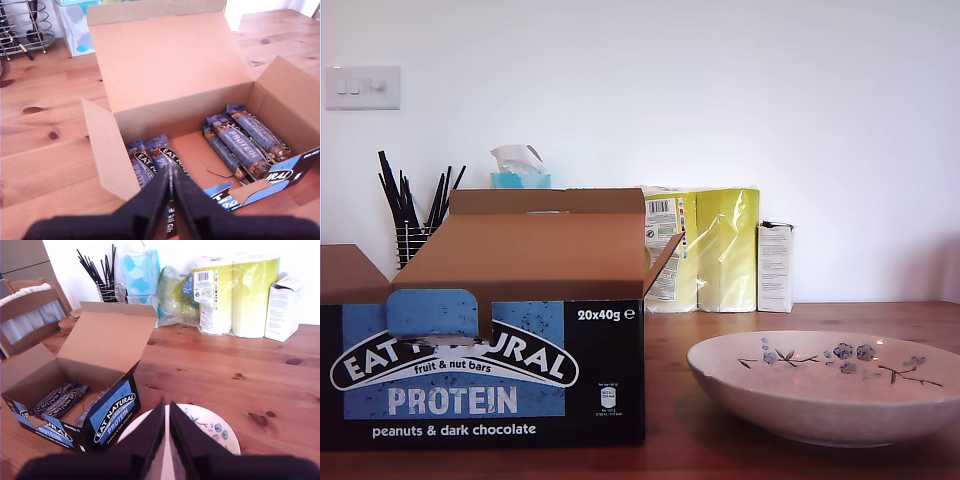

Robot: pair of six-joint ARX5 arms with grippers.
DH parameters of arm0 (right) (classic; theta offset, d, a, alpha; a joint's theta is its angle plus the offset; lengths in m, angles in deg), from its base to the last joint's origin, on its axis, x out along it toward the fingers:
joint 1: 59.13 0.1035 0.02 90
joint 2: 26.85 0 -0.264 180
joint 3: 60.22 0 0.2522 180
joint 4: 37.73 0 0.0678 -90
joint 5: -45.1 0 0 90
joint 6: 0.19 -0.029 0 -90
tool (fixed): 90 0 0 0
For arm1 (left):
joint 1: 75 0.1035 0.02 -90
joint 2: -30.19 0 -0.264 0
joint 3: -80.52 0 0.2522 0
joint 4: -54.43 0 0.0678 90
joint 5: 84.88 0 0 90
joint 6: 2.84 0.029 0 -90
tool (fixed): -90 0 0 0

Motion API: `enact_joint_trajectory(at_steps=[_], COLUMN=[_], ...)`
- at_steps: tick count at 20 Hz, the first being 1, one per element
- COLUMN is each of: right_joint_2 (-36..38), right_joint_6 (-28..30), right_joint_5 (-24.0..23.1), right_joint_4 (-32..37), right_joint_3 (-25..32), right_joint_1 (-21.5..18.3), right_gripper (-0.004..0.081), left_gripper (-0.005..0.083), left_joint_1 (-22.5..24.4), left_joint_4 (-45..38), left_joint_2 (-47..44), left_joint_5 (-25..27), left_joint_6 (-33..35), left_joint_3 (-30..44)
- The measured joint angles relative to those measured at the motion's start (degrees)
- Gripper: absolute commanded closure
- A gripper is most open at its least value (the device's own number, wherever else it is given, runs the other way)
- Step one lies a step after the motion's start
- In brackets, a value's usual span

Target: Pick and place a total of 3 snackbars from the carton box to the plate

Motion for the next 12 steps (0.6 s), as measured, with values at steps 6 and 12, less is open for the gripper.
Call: enact_joint_trajectory(at_steps=[6, 12], right_joint_2=[0.0, -0.9], right_joint_6=[-0.1, -0.2], right_joint_5=[0.0, 0.5], right_joint_4=[0.0, 0.4], right_joint_3=[0.0, -0.3], right_joint_1=[0.0, 0.0], right_gripper=[0.0783, 0.0783], left_gripper=[0.0794, 0.0794], left_joint_1=[0.0, 0.0], left_joint_4=[-1.1, -2.3], left_joint_2=[0.0, 0.0], left_joint_5=[-1.6, -1.7], left_joint_6=[-0.2, -0.2], left_joint_3=[0.0, 0.0])
